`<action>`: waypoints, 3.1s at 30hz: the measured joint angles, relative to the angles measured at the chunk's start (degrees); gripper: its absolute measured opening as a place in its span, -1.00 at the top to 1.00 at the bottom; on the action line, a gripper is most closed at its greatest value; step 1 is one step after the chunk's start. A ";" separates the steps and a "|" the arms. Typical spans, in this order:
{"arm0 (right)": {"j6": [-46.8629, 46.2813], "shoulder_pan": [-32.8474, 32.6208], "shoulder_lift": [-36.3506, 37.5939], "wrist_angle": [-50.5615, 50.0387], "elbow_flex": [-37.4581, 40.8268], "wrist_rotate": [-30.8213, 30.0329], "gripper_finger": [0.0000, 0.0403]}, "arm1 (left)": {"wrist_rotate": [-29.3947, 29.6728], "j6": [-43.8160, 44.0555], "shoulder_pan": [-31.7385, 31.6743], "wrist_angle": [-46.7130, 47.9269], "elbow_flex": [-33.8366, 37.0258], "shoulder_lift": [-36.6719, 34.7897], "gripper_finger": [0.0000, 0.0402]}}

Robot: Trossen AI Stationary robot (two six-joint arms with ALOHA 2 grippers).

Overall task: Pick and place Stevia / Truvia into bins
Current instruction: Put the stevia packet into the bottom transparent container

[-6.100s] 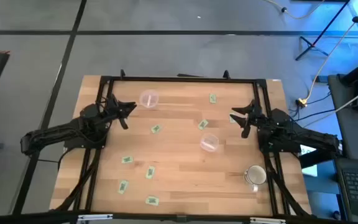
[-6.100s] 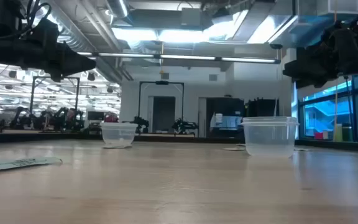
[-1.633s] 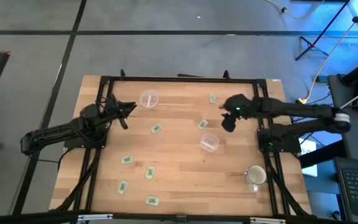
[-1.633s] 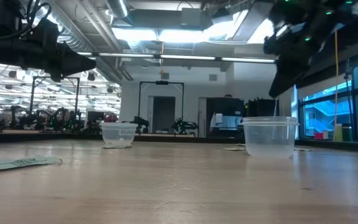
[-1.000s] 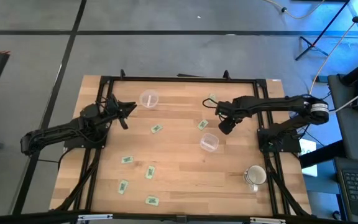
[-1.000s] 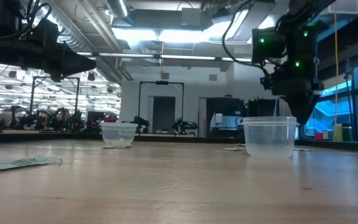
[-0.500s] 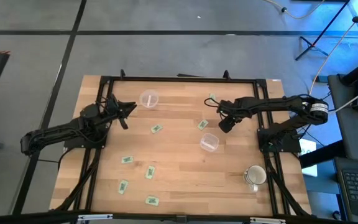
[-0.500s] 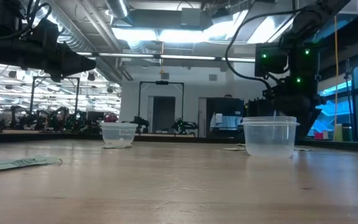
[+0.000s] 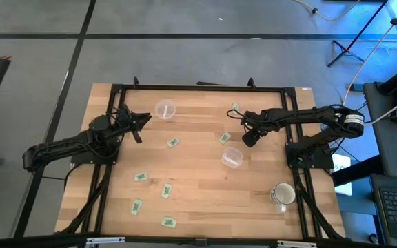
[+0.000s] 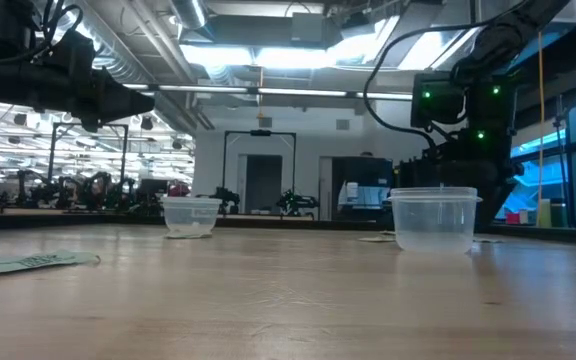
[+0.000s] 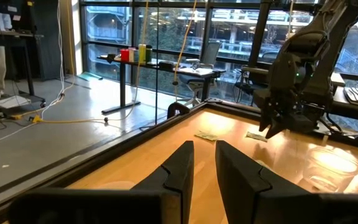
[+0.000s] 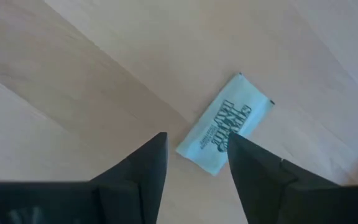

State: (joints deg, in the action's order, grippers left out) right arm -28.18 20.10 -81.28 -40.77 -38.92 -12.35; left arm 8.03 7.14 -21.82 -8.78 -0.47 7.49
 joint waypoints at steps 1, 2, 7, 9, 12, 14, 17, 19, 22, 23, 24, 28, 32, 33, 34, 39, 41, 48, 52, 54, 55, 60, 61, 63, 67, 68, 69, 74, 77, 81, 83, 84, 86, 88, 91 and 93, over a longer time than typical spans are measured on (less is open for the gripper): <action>0.05 0.00 0.00 0.22 0.00 0.31 0.15 | 0.02 0.00 0.01 0.00 0.01 0.00 0.69; 0.12 0.00 0.00 0.37 0.00 0.56 0.15 | 0.01 -0.01 0.01 0.00 0.01 0.00 0.69; 0.15 0.00 0.00 0.50 0.00 1.84 0.22 | 0.02 -0.27 0.00 0.02 0.00 0.00 0.69; -0.06 0.00 0.00 0.50 0.00 1.85 0.26 | 0.02 -1.03 0.01 0.02 0.01 0.00 0.69; -0.09 0.00 0.00 0.46 0.00 1.87 0.30 | 0.02 -1.07 0.01 0.02 0.00 0.00 0.69; -0.11 0.00 0.00 0.44 0.00 1.89 0.31 | 0.02 -1.07 0.00 0.02 0.01 0.00 0.69; -0.11 0.00 0.00 0.27 0.00 1.93 0.31 | 0.02 -1.05 0.01 0.03 0.01 0.00 0.69; -0.07 0.00 0.00 0.02 0.00 1.95 0.31 | 0.02 -1.03 0.00 0.02 0.02 0.00 0.69; -0.02 0.00 0.00 -0.34 0.00 2.71 0.31 | 0.02 -0.98 0.02 0.04 0.02 0.00 0.69; 0.00 0.00 0.00 -0.52 0.00 3.42 0.31 | 0.02 -0.88 0.00 0.03 0.00 0.00 0.69; 0.04 -0.04 0.00 -0.49 0.00 3.48 0.31 | 0.02 -0.85 0.00 0.04 0.02 0.00 0.69; 0.24 0.00 0.00 -0.67 0.00 3.49 0.31 | 0.02 -0.85 0.00 0.04 0.00 0.00 0.69; 1.41 0.00 0.00 -0.79 0.00 3.48 0.31 | 0.02 -0.85 0.00 0.04 0.00 0.00 0.69; 1.53 0.00 -0.17 -0.79 0.00 3.48 0.31 | 0.02 -0.85 0.00 0.04 0.00 0.00 0.69; 1.54 0.00 -0.56 -0.76 0.00 3.46 0.31 | 0.02 -0.85 0.02 0.06 0.02 0.00 0.69; 1.84 -0.04 -4.76 -0.51 -0.24 3.31 0.31 | 0.02 -0.85 0.00 0.12 0.00 0.00 0.69; 1.67 -0.04 -6.44 -0.59 -0.38 3.09 0.31 | 0.02 -0.85 0.02 0.25 0.00 0.00 0.69; 1.49 -0.07 -7.68 -0.46 -0.53 3.00 0.38 | 0.04 -0.87 0.02 1.75 0.01 0.00 0.69; 1.52 -0.07 -7.65 -0.32 -0.46 3.21 0.48 | 0.04 -0.87 0.02 1.81 0.00 0.00 0.69; 1.55 -0.07 -7.65 -0.17 -0.42 3.31 0.53 | 0.04 -0.87 0.02 1.81 0.02 0.00 0.69; 1.53 -0.07 -7.65 -0.17 -0.42 3.37 0.55 | 0.04 -0.87 0.01 1.80 0.01 0.00 0.69; 1.52 -0.09 -7.67 -0.06 -0.39 3.44 0.67 | 0.04 -0.87 0.00 1.79 0.00 0.00 0.69; 1.51 -0.09 -7.67 -0.04 -0.39 3.44 0.69 | 0.04 -0.87 0.02 1.79 0.02 0.00 0.69; 1.55 -0.09 -7.67 0.02 -0.39 3.44 0.74 | 0.04 -0.87 0.01 1.79 0.01 0.00 0.69; 1.57 -0.11 -7.67 0.22 -0.39 3.44 0.82 | 0.04 -0.87 0.02 1.79 0.01 0.00 0.69; 1.64 -0.11 -7.67 0.26 -0.39 3.44 0.83 | 0.04 -0.87 0.01 1.79 0.01 0.00 0.69; 1.64 -0.11 -7.67 0.30 -0.39 3.42 0.85 | 0.04 -0.87 0.00 1.79 0.00 0.00 0.69; 1.71 -0.11 -7.67 0.40 -0.38 3.17 0.96 | 0.04 -0.87 0.01 1.77 0.00 0.00 0.69; 1.76 -0.11 -7.67 0.46 -0.37 3.05 0.98 | 0.04 -0.87 0.00 1.77 0.02 0.00 0.69; 1.69 -0.22 -7.67 0.50 -0.37 2.97 0.99 | 0.04 -0.87 0.02 1.77 0.01 0.00 0.69; 1.48 -0.69 -7.67 0.48 -0.42 2.17 0.99 | 0.04 -0.87 0.02 1.76 0.02 0.00 0.69; 1.54 -1.00 -7.72 0.36 -0.64 1.73 0.99 | 0.04 -0.87 0.02 1.75 0.00 0.00 0.69; 1.68 -1.91 -7.56 0.31 -1.32 0.54 0.99 | 0.04 -0.90 0.01 1.75 0.01 0.00 0.69; 1.82 -2.62 -7.00 -0.04 -2.06 -0.65 0.99 | 0.04 -0.90 0.01 1.75 0.00 0.00 0.69; 1.68 -3.25 -5.70 -0.89 -3.81 -2.00 1.00 | 0.04 -0.90 0.02 1.75 0.00 0.00 0.69; 1.44 -3.49 -5.37 -1.95 -4.82 -1.49 1.00 | 0.04 -0.90 0.00 1.75 0.02 0.00 0.69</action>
State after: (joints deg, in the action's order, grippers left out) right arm -26.75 16.61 -86.65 -42.72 -43.74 -13.84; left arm 8.08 6.24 -21.82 -7.03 -0.45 7.49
